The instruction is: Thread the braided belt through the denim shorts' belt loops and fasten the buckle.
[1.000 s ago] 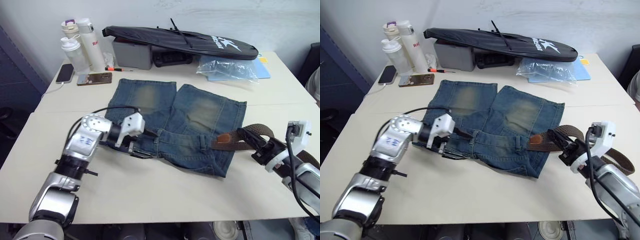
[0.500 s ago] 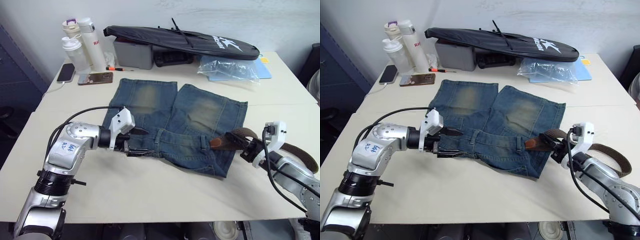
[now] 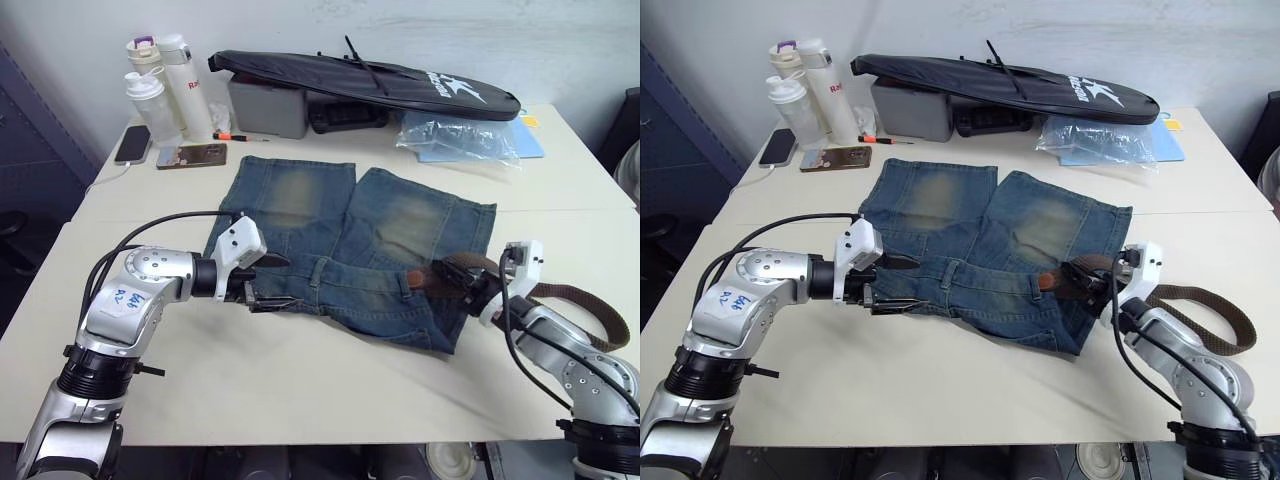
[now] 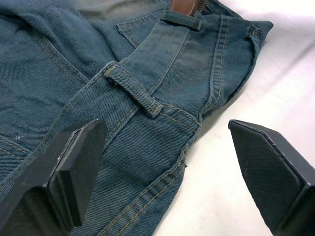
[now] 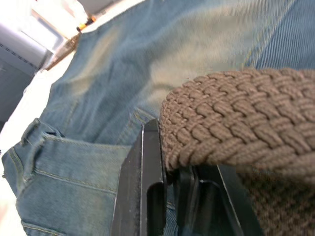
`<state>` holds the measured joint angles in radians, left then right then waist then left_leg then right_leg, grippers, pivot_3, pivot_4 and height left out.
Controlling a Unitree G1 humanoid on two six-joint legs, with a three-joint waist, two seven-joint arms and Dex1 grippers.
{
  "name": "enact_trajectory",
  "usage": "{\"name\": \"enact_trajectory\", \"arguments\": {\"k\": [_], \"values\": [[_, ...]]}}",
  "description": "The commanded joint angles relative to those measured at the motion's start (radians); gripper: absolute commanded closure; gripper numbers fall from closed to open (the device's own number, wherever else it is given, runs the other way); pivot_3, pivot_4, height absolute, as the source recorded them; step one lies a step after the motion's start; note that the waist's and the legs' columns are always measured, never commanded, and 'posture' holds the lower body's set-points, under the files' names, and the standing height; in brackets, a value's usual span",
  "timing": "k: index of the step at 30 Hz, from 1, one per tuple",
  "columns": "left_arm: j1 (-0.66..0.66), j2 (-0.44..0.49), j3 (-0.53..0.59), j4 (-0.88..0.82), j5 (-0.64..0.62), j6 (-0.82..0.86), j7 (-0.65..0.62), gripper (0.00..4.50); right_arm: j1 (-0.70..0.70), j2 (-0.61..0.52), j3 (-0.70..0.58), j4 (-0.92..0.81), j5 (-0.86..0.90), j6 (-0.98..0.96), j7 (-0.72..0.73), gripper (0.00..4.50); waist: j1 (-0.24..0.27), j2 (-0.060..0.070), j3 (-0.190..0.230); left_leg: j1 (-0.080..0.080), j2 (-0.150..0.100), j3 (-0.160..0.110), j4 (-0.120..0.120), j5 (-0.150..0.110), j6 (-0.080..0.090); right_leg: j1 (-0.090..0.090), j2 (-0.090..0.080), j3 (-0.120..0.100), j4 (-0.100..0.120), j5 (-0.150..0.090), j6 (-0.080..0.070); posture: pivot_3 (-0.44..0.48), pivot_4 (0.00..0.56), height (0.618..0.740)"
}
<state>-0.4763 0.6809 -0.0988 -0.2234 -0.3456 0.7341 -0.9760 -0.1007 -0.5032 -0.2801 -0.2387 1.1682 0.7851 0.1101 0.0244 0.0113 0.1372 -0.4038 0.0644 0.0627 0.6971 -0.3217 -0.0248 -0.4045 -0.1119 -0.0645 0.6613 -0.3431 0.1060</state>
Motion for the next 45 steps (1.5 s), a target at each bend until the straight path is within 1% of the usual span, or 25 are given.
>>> {"name": "enact_trajectory", "arguments": {"k": [1, 5, 13, 16, 21, 26, 33, 37, 40, 43, 45], "values": [[-0.003, -0.001, 0.018, -0.037, -0.025, 0.042, 0.031, 0.11, 0.026, 0.032, 0.02, -0.027, 0.002, 0.049, -0.033, 4.5, -0.001, 0.0, -0.001, 0.0, 0.0, 0.0, 0.0, 0.0, 0.0, 0.0, 0.0, 0.0, 0.0, 0.0, 0.0, 0.0, 0.15, 0.642], [-0.004, -0.033, 0.019, -0.063, -0.047, 0.096, 0.076, 0.11, 0.018, 0.087, 0.009, -0.03, -0.005, 0.047, -0.091, 4.5, -0.004, 0.0, -0.003, 0.001, 0.001, 0.0, 0.0, 0.0, 0.0, 0.0, 0.0, 0.0, 0.001, 0.0, 0.0, 0.0, 0.15, 0.642], [-0.013, -0.075, -0.009, -0.084, -0.057, 0.137, 0.138, 0.11, -0.056, 0.256, 0.101, -0.016, -0.078, 0.035, -0.158, 4.5, -0.024, 0.001, -0.007, 0.001, 0.002, 0.001, -0.001, 0.0, 0.0, -0.003, 0.001, 0.001, 0.003, 0.0, 0.0, 0.0, 0.15, 0.642], [-0.014, -0.08, -0.012, -0.087, -0.061, 0.143, 0.145, 0.11, -0.049, 0.289, 0.133, -0.035, -0.103, 0.054, -0.159, 4.5, -0.029, 0.001, -0.007, 0.0, 0.002, 0.001, -0.002, 0.0, -0.001, -0.004, 0.002, 0.002, 0.005, 0.0, 0.0, 0.0, 0.15, 0.642], [-0.022, -0.091, -0.027, -0.072, -0.055, 0.136, 0.156, 0.11, -0.036, 0.3, 0.157, -0.041, -0.145, 0.07, -0.148, 4.5, -0.029, 0.0, -0.009, 0.0, 0.002, 0.001, -0.002, 0.001, -0.001, -0.005, 0.001, 0.002, 0.005, 0.0, -0.001, 0.0, 0.15, 0.642], [-0.034, -0.108, -0.049, -0.056, -0.048, 0.121, 0.16, 0.11, -0.034, 0.296, 0.147, -0.043, -0.17, 0.068, -0.131, 4.5, -0.029, 0.0, -0.01, 0.0, 0.002, 0.001, -0.002, 0.001, -0.001, -0.005, 0.002, 0.002, 0.005, -0.001, -0.001, 0.0, 0.15, 0.642], [-0.039, -0.108, -0.063, -0.046, -0.04, 0.104, 0.156, 0.11, 0.03, 0.189, 0.076, -0.052, -0.16, 0.097, -0.045, 4.5, -0.022, 0.0, -0.011, 0.0, 0.001, 0.002, -0.002, 0.001, -0.001, -0.004, 0.001, 0.002, 0.004, -0.001, -0.001, 0.0, 0.15, 0.642], [-0.043, -0.107, -0.07, -0.044, -0.039, 0.099, 0.153, 0.11, 0.009, 0.169, 0.085, 0.033, -0.208, 0.072, 0.022, 4.5, -0.021, -0.001, -0.011, 0.0, 0.0, 0.001, 0.0, 0.001, -0.001, -0.003, 0.0, 0.002, 0.003, -0.001, -0.001, 0.0, 0.15, 0.642], [-0.045, -0.106, -0.074, -0.043, -0.038, 0.097, 0.152, 0.11, -0.022, 0.188, 0.104, 0.074, -0.235, 0.057, 0.05, 4.5, -0.022, -0.005, -0.015, 0.0, 0.0, 0.001, 0.0, 0.001, -0.001, -0.003, 0.0, 0.001, 0.003, 0.0, -0.001, 0.0, 0.15, 0.642], [-0.045, -0.1, -0.075, -0.042, -0.035, 0.094, 0.15, 0.11, -0.073, 0.266, 0.131, 0.093, -0.249, 0.037, 0.03, 4.5, -0.028, -0.008, -0.017, 0.001, 0.001, 0.001, 0.0, 0.001, -0.001, -0.003, 0.0, 0.002, 0.003, 0.0, -0.001, 0.0, 0.15, 0.642], [-0.044, -0.097, -0.072, -0.041, -0.033, 0.094, 0.152, 0.11, -0.082, 0.307, 0.14, 0.086, -0.257, 0.036, 0.022, 4.5, -0.032, -0.008, -0.017, 0.001, 0.002, 0.002, 0.0, 0.001, -0.001, -0.003, 0.001, 0.002, 0.004, 0.0, -0.002, 0.0, 0.15, 0.642]]}}
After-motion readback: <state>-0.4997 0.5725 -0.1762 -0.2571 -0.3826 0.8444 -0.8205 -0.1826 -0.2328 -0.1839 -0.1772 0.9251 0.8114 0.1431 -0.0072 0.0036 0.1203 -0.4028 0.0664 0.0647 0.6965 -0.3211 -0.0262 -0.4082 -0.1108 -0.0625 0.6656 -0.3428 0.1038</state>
